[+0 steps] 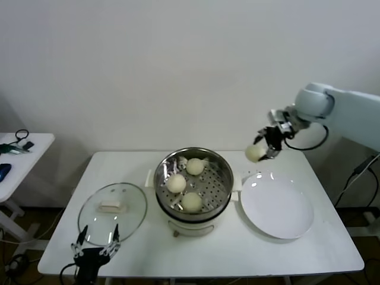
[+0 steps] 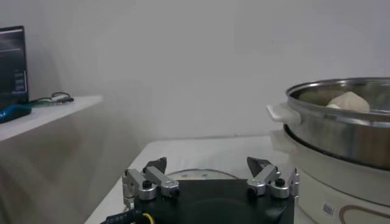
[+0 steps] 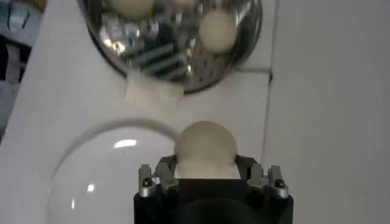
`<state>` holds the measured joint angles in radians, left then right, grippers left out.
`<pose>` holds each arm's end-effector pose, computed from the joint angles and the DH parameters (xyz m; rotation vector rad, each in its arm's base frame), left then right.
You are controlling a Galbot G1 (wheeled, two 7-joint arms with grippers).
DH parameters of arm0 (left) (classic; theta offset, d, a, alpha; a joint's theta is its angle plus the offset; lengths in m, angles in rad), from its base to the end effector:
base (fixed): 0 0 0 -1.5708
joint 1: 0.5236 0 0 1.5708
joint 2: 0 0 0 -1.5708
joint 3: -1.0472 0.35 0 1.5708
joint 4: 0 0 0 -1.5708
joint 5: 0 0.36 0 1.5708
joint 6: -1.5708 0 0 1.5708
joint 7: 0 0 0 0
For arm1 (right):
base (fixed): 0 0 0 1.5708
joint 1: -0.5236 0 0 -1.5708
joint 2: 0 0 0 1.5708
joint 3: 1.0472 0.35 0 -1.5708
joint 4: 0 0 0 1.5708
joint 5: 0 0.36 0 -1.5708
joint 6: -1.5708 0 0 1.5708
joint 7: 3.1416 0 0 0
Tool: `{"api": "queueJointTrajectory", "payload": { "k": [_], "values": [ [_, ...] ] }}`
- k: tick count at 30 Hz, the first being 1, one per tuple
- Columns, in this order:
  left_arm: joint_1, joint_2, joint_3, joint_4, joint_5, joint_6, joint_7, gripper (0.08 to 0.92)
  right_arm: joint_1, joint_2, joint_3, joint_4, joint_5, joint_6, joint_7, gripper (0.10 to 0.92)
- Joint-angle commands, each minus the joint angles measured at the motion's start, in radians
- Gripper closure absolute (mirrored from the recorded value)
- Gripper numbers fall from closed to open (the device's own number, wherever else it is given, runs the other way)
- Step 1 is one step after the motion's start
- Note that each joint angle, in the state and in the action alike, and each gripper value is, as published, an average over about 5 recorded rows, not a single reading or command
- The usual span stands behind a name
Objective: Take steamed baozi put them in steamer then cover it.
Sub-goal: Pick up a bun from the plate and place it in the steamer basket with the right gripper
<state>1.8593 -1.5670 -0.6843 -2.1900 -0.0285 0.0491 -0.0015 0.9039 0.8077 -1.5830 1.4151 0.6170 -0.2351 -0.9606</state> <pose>0.0968 0.0474 -0.3069 0.1824 -2.8945 -0.1126 0.5360 -0.0595 0.0187 1.4129 -1.5372 1.4459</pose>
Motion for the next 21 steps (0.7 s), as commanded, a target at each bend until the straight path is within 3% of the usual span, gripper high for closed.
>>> {"api": "queueJointTrajectory", "payload": {
  "k": [1, 21],
  "values": [
    [0.000, 0.001, 0.001, -0.002, 0.000, 0.000, 0.000, 0.177, 0.059, 0.198, -0.021, 0.139, 0.236, -0.149, 0.123, 0.364],
    [0.006, 0.004, -0.022, -0.010, -0.013, 0.005, 0.001, 0.177, -0.287, 0.199, 0.045, 0.070, 0.012, -0.243, 0.217, 0.364]
  ]
}}
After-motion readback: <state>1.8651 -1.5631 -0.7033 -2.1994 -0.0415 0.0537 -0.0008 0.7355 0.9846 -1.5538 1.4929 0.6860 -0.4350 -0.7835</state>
